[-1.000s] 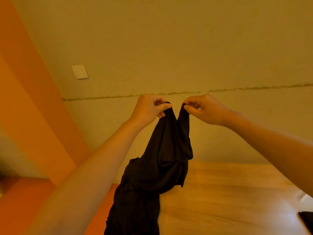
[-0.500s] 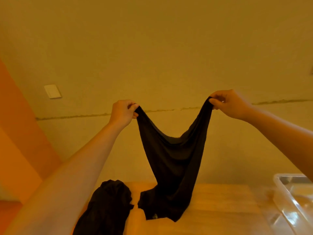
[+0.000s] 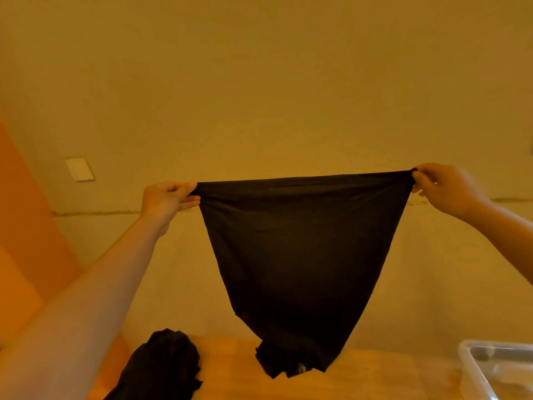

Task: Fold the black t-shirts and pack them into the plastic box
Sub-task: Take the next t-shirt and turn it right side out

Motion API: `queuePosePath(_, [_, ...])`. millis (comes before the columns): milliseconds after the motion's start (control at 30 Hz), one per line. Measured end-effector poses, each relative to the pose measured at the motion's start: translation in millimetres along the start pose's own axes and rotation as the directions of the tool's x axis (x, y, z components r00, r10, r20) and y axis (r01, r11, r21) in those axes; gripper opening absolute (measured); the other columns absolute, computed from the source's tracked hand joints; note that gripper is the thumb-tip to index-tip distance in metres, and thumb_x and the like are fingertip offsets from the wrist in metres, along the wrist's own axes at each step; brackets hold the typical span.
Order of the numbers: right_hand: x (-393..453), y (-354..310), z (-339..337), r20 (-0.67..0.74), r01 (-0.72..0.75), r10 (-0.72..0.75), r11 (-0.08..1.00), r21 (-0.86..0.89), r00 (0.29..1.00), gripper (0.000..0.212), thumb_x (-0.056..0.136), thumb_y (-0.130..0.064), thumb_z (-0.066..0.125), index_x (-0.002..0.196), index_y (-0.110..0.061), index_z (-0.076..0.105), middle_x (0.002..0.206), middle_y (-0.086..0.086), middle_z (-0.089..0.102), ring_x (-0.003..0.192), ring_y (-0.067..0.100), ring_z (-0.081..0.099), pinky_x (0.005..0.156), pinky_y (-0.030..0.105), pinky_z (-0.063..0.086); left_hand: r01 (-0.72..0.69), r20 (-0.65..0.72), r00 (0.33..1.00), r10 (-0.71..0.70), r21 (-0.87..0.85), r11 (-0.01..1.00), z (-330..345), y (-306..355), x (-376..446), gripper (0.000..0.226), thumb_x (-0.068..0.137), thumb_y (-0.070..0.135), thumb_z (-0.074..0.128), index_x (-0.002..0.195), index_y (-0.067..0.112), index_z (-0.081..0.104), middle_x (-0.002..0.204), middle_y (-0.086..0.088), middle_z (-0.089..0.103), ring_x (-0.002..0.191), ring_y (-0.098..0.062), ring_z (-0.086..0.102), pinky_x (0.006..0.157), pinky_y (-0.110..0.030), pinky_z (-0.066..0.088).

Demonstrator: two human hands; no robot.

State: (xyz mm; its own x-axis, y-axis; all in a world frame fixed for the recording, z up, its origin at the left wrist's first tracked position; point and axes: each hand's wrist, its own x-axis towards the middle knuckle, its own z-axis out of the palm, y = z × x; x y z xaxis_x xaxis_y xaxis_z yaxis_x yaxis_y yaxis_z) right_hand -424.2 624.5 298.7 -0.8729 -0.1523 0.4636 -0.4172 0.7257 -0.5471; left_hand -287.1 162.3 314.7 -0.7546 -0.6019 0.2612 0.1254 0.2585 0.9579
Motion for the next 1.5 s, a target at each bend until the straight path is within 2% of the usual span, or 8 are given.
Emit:
queuePosePath(233, [35,-5,-28,-0.116,0.025,-0.011,0.992,0.123,0.993,0.021,0.100,-0.023,0.049,0.104,-0.011,0.065,0.086,0.009,0.067,0.076,0.019,0.064,0.083,0.039,0.049,-0.165,0.057,0.985,0.162,0.066,0.984,3,51,31,0.007,0.093,0.011,0.062,0.088,0.011,0.066,0.091,-0.012,0.068,0.073,-0.012,0.072,0.082,-0.029,0.058])
queuePosePath(433, [47,-5,-35,-0.171,0.022,0.028,0.958,0.287,0.985,0.016,0.096,-0.024,0.057,0.102,-0.015,0.068,0.083,0.007,0.066,0.068,0.008,0.063,0.067,0.021,0.046,-0.204,0.052,0.979,0.198,0.188,0.961,7,59,48,0.015,0.099,0.013,0.052,0.104,0.005,0.063,0.084,-0.005,0.067,0.077,-0.014,0.070,0.096,-0.038,0.051])
queuePosePath(533, [49,-5,-34,-0.179,0.016,0.043,0.949,0.316,0.983,0.015,0.096,-0.025,0.057,0.103,-0.017,0.068,0.079,-0.001,0.066,0.056,-0.008,0.060,0.065,0.021,0.044,-0.214,0.036,0.977,0.212,0.260,0.942,14,59,49,0.020,0.101,0.015,0.047,0.109,0.005,0.063,0.080,-0.003,0.065,0.074,-0.015,0.066,0.084,-0.031,0.053])
queuePosePath(733, [25,9,-19,-0.137,-0.064,0.132,0.908,0.414,0.982,0.015,0.095,-0.021,0.058,0.107,-0.014,0.066,0.079,-0.002,0.065,0.056,-0.006,0.062,0.069,0.022,0.048,-0.216,0.083,0.976,0.200,0.415,0.884,15,33,29,0.021,0.103,0.020,0.042,0.103,0.014,0.062,0.072,-0.001,0.057,0.059,-0.014,0.048,0.053,-0.019,0.039])
queuePosePath(967, [-59,22,-4,0.005,-0.202,0.219,0.891,0.406,0.976,0.013,0.095,-0.019,0.058,0.104,-0.013,0.065,0.080,-0.003,0.067,0.056,-0.004,0.065,0.067,0.020,0.048,-0.145,0.240,0.969,0.061,0.350,0.925,-17,-20,-28,0.024,0.104,0.017,0.040,0.100,0.010,0.063,0.075,-0.007,0.056,0.060,-0.015,0.050,0.054,-0.018,0.043])
queuePosePath(1200, [-188,4,12,0.080,-0.284,0.275,0.875,0.392,0.958,0.014,0.094,-0.005,0.054,0.090,-0.015,0.064,0.069,-0.009,0.069,0.059,-0.003,0.064,0.055,0.007,0.048,-0.003,0.425,0.897,-0.126,0.289,0.957,-74,-86,-105,0.027,0.102,0.019,0.043,0.106,0.000,0.063,0.085,-0.014,0.067,0.073,-0.020,0.068,0.091,-0.043,0.051])
queuePosePath(1333, [-268,5,29,0.178,-0.373,0.330,0.868,0.328,0.927,0.014,0.094,-0.009,0.057,0.091,-0.020,0.066,0.090,0.007,0.069,0.064,0.000,0.066,0.056,0.015,0.049,-0.061,0.489,0.861,-0.141,0.374,0.925,-104,-131,-166,0.013,0.096,0.018,0.056,0.095,0.017,0.069,0.084,0.002,0.073,0.082,-0.012,0.071,0.088,-0.029,0.050])
queuePosePath(1500, [-359,8,53,0.324,-0.392,0.333,0.910,0.136,0.886,0.012,0.091,-0.013,0.061,0.096,-0.021,0.067,0.093,-0.004,0.069,0.079,0.005,0.067,0.072,0.016,0.043,-0.263,0.604,0.796,-0.043,0.409,0.874,-140,-176,-239,0.013,0.085,0.012,0.069,0.088,0.024,0.073,0.093,0.014,0.068,0.084,-0.001,0.064,0.077,-0.011,0.047])
